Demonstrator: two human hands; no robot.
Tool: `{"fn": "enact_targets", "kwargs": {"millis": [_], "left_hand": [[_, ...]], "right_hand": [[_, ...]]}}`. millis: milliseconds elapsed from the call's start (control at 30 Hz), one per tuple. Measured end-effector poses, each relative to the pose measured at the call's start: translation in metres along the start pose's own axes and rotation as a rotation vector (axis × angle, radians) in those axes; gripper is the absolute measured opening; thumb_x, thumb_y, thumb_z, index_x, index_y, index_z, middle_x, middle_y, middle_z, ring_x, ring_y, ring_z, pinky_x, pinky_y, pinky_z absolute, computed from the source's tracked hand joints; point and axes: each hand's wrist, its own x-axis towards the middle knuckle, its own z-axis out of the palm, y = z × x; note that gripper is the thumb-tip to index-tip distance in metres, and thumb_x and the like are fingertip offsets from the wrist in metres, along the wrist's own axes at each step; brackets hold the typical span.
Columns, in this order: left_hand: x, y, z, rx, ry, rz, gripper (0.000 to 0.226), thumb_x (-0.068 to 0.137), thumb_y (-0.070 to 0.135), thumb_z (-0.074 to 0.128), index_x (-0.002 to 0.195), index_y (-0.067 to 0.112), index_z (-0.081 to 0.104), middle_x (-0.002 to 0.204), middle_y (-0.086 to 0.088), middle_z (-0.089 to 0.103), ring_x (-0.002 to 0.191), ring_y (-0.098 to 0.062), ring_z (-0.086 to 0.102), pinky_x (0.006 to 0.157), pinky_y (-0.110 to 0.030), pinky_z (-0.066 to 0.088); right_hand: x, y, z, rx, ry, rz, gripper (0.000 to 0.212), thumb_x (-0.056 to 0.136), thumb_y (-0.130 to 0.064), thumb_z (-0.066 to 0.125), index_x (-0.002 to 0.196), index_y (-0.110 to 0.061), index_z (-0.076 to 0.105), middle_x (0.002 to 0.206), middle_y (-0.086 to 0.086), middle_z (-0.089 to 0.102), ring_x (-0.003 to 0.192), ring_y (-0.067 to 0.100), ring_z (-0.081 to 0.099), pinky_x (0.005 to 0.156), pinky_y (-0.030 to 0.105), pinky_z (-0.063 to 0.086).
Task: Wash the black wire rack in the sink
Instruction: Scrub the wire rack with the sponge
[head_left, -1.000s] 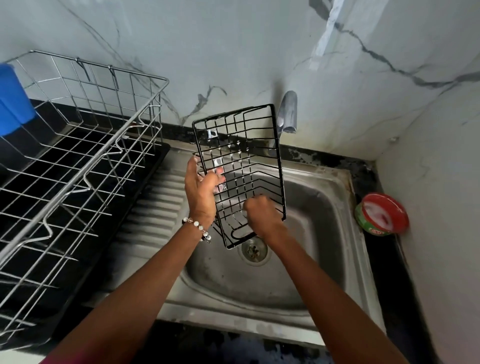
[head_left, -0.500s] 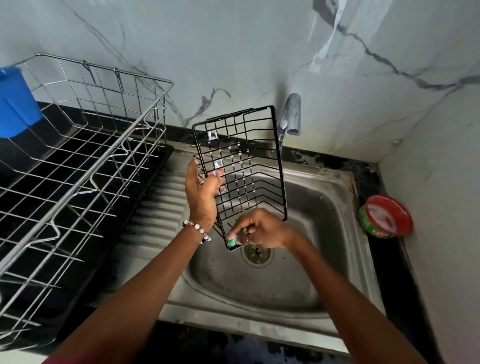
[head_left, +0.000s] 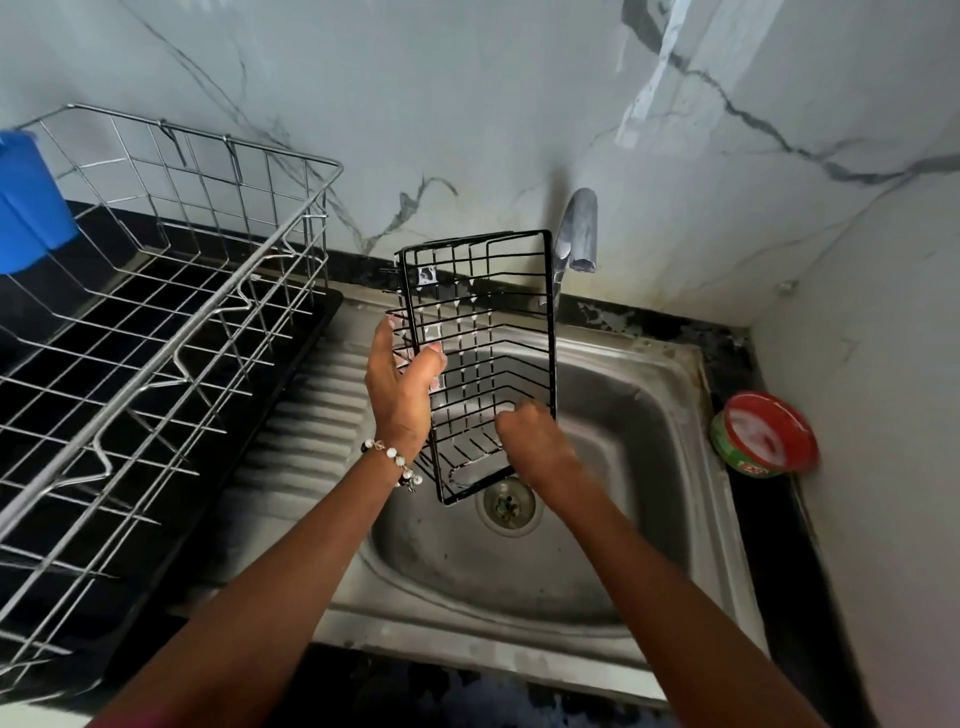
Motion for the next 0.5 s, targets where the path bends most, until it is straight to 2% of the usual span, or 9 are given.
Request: {"fn": "enact_targets", "kwargs": {"millis": [67,133,200,267,333,400,433,500], "left_hand": [[0.001,-0.001,-0.002,0.011,0.019,-0.008,0.082,0.061,0.04,0.068,0.137,0.017,0.049,0.137,-0.02,0.056,0.116,-0.037,0.061,0.082,-0.044,0.056],[0.002,0.0,-0.004,0.022,0.03,-0.004,0.087,0.059,0.042,0.068,0.141,0.018,0.046,0.138,-0.019,0.055,0.117,-0.038,0.06,0.081,-0.044,0.056],[0.003,0.004,-0.004,0.044,0.021,-0.004,0.09,0.057,0.044,0.064,0.141,0.018,0.044,0.136,-0.019,0.057,0.116,-0.037,0.061,0.08,-0.044,0.056],[0.002,0.009,-0.005,0.094,0.024,-0.005,0.086,0.057,0.047,0.064,0.137,0.019,0.045,0.129,-0.015,0.06,0.112,-0.035,0.062,0.089,-0.054,0.054],[0.003,0.013,-0.005,0.154,0.027,0.0,0.084,0.058,0.05,0.064,0.135,0.02,0.046,0.115,-0.01,0.067,0.109,-0.032,0.063,0.092,-0.059,0.052],[0.005,0.02,-0.005,0.185,0.026,-0.009,0.087,0.056,0.052,0.065,0.134,0.017,0.048,0.108,-0.007,0.067,0.105,-0.03,0.064,0.086,-0.05,0.055],[0.005,0.022,-0.004,0.185,0.016,-0.012,0.089,0.056,0.052,0.066,0.135,0.015,0.048,0.115,-0.008,0.065,0.103,-0.027,0.065,0.08,-0.04,0.058],[0.006,0.025,-0.003,0.184,-0.008,-0.018,0.09,0.061,0.047,0.069,0.139,0.009,0.046,0.127,-0.006,0.059,0.094,-0.015,0.063,0.061,-0.017,0.052]], "right_hand": [[0.0,-0.004,0.004,0.261,0.019,0.082,0.029,0.085,0.002,0.058,0.112,-0.003,0.064,0.116,0.019,0.061,0.111,0.032,0.057,0.09,0.032,0.046],[-0.002,-0.002,-0.001,0.469,-0.022,0.065,0.025,0.084,-0.004,0.065,0.108,-0.005,0.07,0.114,0.012,0.067,0.107,0.024,0.061,0.082,0.022,0.044],[-0.005,0.006,-0.012,0.603,-0.036,0.068,0.024,0.085,-0.006,0.067,0.109,-0.005,0.07,0.114,0.01,0.068,0.102,0.019,0.063,0.079,0.02,0.043],[-0.006,0.015,-0.027,0.669,0.061,0.101,0.025,0.086,-0.006,0.066,0.111,-0.006,0.068,0.115,0.008,0.067,0.1,0.015,0.062,0.082,0.02,0.046],[-0.003,0.02,-0.035,0.577,0.246,0.026,0.026,0.087,-0.006,0.064,0.112,-0.008,0.068,0.112,0.008,0.066,0.1,0.017,0.06,0.086,0.024,0.049],[0.001,0.025,-0.036,0.413,0.424,-0.109,0.024,0.087,-0.007,0.063,0.11,-0.008,0.069,0.106,0.01,0.062,0.1,0.023,0.055,0.087,0.038,0.049],[0.004,0.029,-0.034,0.362,0.471,-0.126,0.023,0.087,-0.009,0.064,0.108,-0.009,0.069,0.108,0.011,0.059,0.103,0.024,0.05,0.088,0.042,0.047],[0.009,0.034,-0.028,0.326,0.473,-0.047,0.021,0.085,-0.013,0.066,0.105,-0.016,0.07,0.124,0.009,0.047,0.117,0.026,0.039,0.098,0.046,0.041]]}}
